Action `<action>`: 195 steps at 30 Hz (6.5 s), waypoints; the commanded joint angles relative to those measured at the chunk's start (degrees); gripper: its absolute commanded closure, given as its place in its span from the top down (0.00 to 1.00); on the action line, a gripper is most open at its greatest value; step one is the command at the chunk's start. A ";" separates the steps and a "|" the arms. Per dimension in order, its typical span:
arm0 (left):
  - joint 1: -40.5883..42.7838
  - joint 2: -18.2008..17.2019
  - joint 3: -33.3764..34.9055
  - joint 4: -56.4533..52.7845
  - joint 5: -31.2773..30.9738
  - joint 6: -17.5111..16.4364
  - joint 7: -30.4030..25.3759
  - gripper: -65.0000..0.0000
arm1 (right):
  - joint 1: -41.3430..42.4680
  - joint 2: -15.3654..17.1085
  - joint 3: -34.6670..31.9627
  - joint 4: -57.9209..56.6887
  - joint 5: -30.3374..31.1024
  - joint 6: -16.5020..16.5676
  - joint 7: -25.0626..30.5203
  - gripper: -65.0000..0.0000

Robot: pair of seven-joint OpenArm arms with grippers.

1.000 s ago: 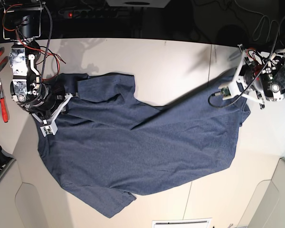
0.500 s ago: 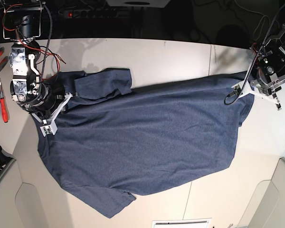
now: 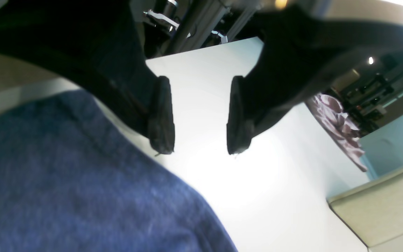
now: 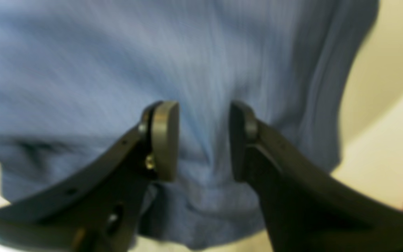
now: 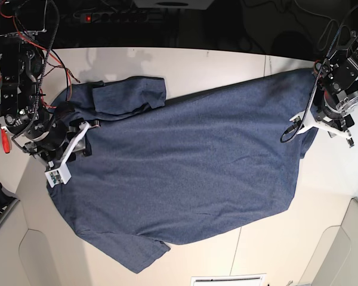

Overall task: Layout the t-shirt on the table in an organized manner, then fold the t-shirt properly
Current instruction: 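Release and regrasp the shirt with both grippers near the shoulders, then pull the shirt with both grippers to straighten it on the table, then drag the shirt side with the left gripper toward the right gripper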

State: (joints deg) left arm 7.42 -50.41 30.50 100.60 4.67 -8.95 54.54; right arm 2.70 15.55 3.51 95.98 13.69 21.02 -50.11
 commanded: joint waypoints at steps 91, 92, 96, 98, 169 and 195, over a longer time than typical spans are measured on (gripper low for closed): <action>-5.64 23.41 -14.73 -19.93 -18.14 -7.15 -17.75 0.00 | -21.79 0.68 -0.09 0.76 7.52 4.76 -13.07 0.00; -5.66 23.41 -14.73 -19.93 -18.16 -7.15 -17.11 0.00 | -21.81 0.85 -0.09 1.97 9.05 4.76 -14.73 0.00; -5.64 23.41 -14.73 -19.93 -18.16 -7.15 -15.63 0.00 | -22.32 0.98 0.37 8.11 9.07 5.40 -17.40 0.00; -5.64 23.39 -14.73 -19.89 -18.16 -7.15 -14.69 0.00 | -22.84 0.96 1.55 11.61 9.05 5.38 -17.27 0.00; -37.75 29.09 -34.97 -54.55 -35.58 -31.05 -36.00 0.25 | 12.68 -24.13 -24.48 -39.12 -12.04 -1.53 4.50 0.00; -37.55 30.67 -34.95 -62.69 -32.24 -31.05 -36.35 0.00 | 12.68 -24.13 -24.48 -39.12 -12.00 -1.53 4.72 0.00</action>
State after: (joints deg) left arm -28.53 -19.38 -4.36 36.93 -26.65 -39.44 19.51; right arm 15.70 -8.60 -20.86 57.36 3.40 19.94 -41.78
